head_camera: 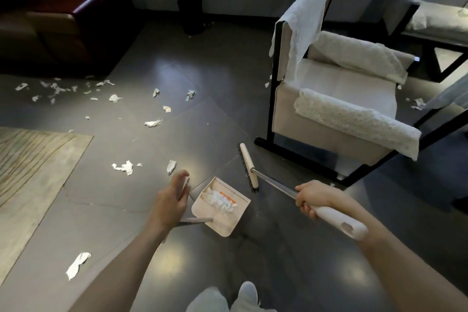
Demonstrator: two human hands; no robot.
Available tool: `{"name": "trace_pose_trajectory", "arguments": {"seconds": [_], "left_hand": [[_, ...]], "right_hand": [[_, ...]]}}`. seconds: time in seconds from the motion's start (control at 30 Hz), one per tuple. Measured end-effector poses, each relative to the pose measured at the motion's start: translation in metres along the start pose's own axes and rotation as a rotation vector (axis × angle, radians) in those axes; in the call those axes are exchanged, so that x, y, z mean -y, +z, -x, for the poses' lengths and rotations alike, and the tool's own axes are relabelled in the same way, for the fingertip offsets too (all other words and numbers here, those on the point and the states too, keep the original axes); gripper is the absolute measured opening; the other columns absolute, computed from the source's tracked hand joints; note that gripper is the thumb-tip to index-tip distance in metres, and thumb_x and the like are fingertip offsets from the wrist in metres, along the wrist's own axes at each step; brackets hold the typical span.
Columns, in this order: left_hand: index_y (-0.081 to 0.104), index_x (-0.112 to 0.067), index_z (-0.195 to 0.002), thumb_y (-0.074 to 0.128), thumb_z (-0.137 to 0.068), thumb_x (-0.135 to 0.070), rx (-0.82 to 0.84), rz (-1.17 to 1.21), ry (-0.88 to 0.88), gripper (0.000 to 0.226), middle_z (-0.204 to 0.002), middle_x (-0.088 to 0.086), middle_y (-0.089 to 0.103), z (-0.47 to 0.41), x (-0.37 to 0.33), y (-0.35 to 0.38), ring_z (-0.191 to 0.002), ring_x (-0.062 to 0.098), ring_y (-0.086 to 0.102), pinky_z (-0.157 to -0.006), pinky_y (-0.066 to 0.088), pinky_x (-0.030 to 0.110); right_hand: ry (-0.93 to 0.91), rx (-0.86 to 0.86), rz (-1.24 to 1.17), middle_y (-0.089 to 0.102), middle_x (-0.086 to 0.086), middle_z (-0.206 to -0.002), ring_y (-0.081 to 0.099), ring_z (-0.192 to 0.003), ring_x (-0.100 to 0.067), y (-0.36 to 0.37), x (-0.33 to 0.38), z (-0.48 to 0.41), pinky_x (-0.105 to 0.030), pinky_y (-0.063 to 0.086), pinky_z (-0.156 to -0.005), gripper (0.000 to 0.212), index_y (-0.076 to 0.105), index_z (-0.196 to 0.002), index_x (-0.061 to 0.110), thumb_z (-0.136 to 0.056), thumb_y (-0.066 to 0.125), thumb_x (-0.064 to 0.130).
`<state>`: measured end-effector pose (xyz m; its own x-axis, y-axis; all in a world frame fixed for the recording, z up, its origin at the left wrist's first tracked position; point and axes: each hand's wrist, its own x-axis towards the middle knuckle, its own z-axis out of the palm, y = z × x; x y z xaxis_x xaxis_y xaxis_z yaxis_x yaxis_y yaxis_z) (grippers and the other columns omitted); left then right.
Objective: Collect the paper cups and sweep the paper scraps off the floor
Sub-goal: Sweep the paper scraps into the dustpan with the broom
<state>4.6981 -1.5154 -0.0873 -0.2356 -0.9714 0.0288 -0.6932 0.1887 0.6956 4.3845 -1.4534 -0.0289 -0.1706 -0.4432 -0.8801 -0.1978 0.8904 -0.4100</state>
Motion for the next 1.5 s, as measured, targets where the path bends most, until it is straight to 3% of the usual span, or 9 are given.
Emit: {"name": "trace_pose_trajectory", "arguments": {"seconds": [0.23,0.37,0.43,0.6,0.87,1.0,1.17,1.33,1.5], "left_hand": [[0.036,-0.033,-0.102,0.058,-0.091,-0.009,-0.048,-0.012,0.041,0.034,-0.096,0.012,0.069,-0.111,-0.002,-0.012,-0.082,0.037,0.065,-0.067,0.043,0.032],[0.049,-0.014,-0.118,0.056,-0.093,-0.011,-0.035,0.017,0.013,0.027,-0.104,0.011,0.069,-0.186,0.014,-0.024,-0.092,0.032,0.066,-0.069,0.040,0.026],[0.047,-0.016,-0.118,0.056,-0.093,-0.013,-0.021,0.012,0.022,0.027,-0.105,0.009,0.068,-0.230,0.024,-0.033,-0.093,0.031,0.066,-0.071,0.044,0.027],[0.037,-0.035,-0.106,0.055,-0.094,-0.017,-0.010,0.007,0.072,0.028,-0.093,0.011,0.068,-0.348,0.032,-0.063,-0.084,0.032,0.065,-0.071,0.050,0.037],[0.044,-0.018,-0.122,0.050,-0.097,-0.022,0.045,-0.066,0.090,0.027,-0.075,0.006,0.060,-0.537,0.030,-0.058,-0.057,0.015,0.052,-0.055,0.039,0.026],[0.046,-0.016,-0.120,0.050,-0.097,-0.019,0.030,-0.057,0.093,0.024,-0.082,0.001,0.057,-0.649,0.023,-0.047,-0.068,0.020,0.056,-0.062,0.039,0.027],[0.041,-0.028,-0.109,0.052,-0.096,-0.017,-0.060,-0.024,0.069,0.020,-0.064,-0.001,0.054,-0.791,0.017,-0.053,-0.054,0.012,0.051,-0.053,0.042,0.030],[0.042,-0.029,-0.106,0.051,-0.096,-0.020,-0.121,0.002,0.000,0.016,-0.071,0.008,0.061,-0.912,0.014,-0.069,-0.059,0.024,0.059,-0.052,0.047,0.034],[0.043,-0.033,-0.107,0.052,-0.096,-0.022,-0.157,0.042,-0.023,0.018,-0.093,0.000,0.063,-1.050,0.018,-0.078,-0.082,0.021,0.062,-0.071,0.052,0.041]], "right_hand": [[-0.006,-0.004,0.053,0.046,-0.007,-0.058,0.042,-0.043,-0.012,-0.013,0.106,-0.054,-0.018,0.036,-0.035,0.023,0.051,-0.107,0.008,-0.088,0.046,-0.004],[-0.034,-0.009,0.036,0.045,-0.004,-0.046,0.040,-0.036,-0.010,-0.019,0.177,-0.098,-0.016,0.033,-0.036,0.030,0.055,-0.110,0.009,-0.084,0.046,-0.004],[-0.027,-0.021,0.030,0.045,-0.004,-0.046,0.040,-0.036,-0.011,-0.023,0.219,-0.118,-0.017,0.033,-0.036,0.033,0.054,-0.115,0.006,-0.084,0.047,-0.005],[-0.014,-0.020,-0.038,0.043,-0.002,-0.042,0.038,-0.033,-0.010,-0.038,0.326,-0.153,-0.016,0.031,-0.036,0.021,0.049,-0.101,0.010,-0.087,0.044,-0.005],[-0.029,-0.084,-0.077,0.046,-0.003,-0.039,0.041,-0.033,-0.010,-0.086,0.472,-0.230,-0.018,0.033,-0.035,0.011,0.053,-0.080,0.004,-0.088,0.046,-0.001],[-0.048,-0.112,-0.072,0.048,-0.005,-0.045,0.042,-0.038,-0.011,-0.130,0.553,-0.283,-0.020,0.034,-0.039,0.014,0.055,-0.077,0.001,-0.088,0.047,0.000],[-0.050,-0.092,-0.051,0.047,-0.004,-0.040,0.041,-0.035,-0.010,-0.197,0.669,-0.332,-0.018,0.033,-0.035,0.013,0.052,-0.079,0.001,-0.090,0.046,0.000],[-0.080,-0.088,-0.040,0.046,-0.005,-0.045,0.040,-0.039,-0.012,-0.250,0.780,-0.387,-0.019,0.032,-0.036,0.020,0.049,-0.071,0.002,-0.089,0.043,-0.003],[-0.079,-0.102,-0.012,0.044,-0.004,-0.042,0.039,-0.034,-0.012,-0.296,0.885,-0.457,-0.017,0.031,-0.035,0.019,0.051,-0.067,0.002,-0.084,0.045,-0.005]]}}
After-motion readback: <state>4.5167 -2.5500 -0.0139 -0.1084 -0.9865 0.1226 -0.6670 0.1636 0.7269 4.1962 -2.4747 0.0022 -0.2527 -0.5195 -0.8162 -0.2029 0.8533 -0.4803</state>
